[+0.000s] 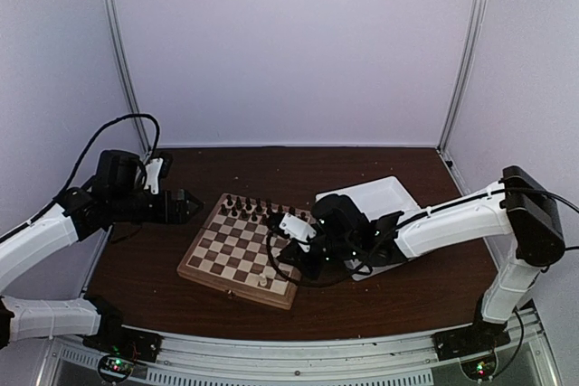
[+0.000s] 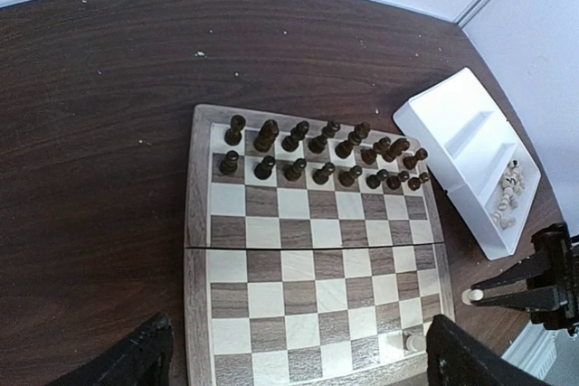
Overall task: Set up the chess pieces on the board
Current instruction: Place the chess piece on the chessboard.
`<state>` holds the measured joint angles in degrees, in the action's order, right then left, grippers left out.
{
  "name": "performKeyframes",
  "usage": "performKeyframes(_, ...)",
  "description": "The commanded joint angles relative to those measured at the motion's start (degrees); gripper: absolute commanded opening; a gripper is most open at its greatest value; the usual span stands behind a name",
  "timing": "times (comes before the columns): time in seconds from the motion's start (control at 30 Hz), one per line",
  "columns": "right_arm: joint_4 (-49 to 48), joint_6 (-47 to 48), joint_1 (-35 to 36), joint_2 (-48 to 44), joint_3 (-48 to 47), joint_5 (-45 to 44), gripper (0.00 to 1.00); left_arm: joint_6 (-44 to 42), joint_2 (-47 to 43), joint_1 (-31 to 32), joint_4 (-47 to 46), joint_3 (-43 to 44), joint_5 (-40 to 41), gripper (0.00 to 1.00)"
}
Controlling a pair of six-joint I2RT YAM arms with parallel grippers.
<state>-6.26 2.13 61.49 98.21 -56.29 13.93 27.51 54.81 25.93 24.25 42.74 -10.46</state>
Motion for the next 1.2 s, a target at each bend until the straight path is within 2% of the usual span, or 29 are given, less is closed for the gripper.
performKeyframes(0.0, -9.64, -1.30, 1.36, 2.28, 2.59, -0.37, 0.09, 0.49, -1.01, 0.26, -0.61, -0.69, -0.46, 0.98)
performKeyframes(0.2, -16.23, -2.13, 1.79, 4.18, 6.32, -0.12, 0.09, 0.62, -0.72, 0.26, -0.60, -0.69, -0.54, 0.98)
performKeyframes(0.5, -17.97, -2.13, 2.09, 7.98, 6.03, -0.16, 0.09, 0.88, -0.67, 0.26, -0.61, -0.73, -0.52, 0.98)
performKeyframes(0.9, -19.07, -2.13, 2.21, 7.34, 8.00, -2.02, 0.21, 0.89, -0.48, 0.26, -0.69, -0.82, -0.37, 0.98)
performKeyframes(1.17, -18.81, -2.04, 2.23, 5.24, 9.09, -3.32, 0.24, 0.89, -0.47, 0.26, -0.67, -0.79, -0.51, 0.98)
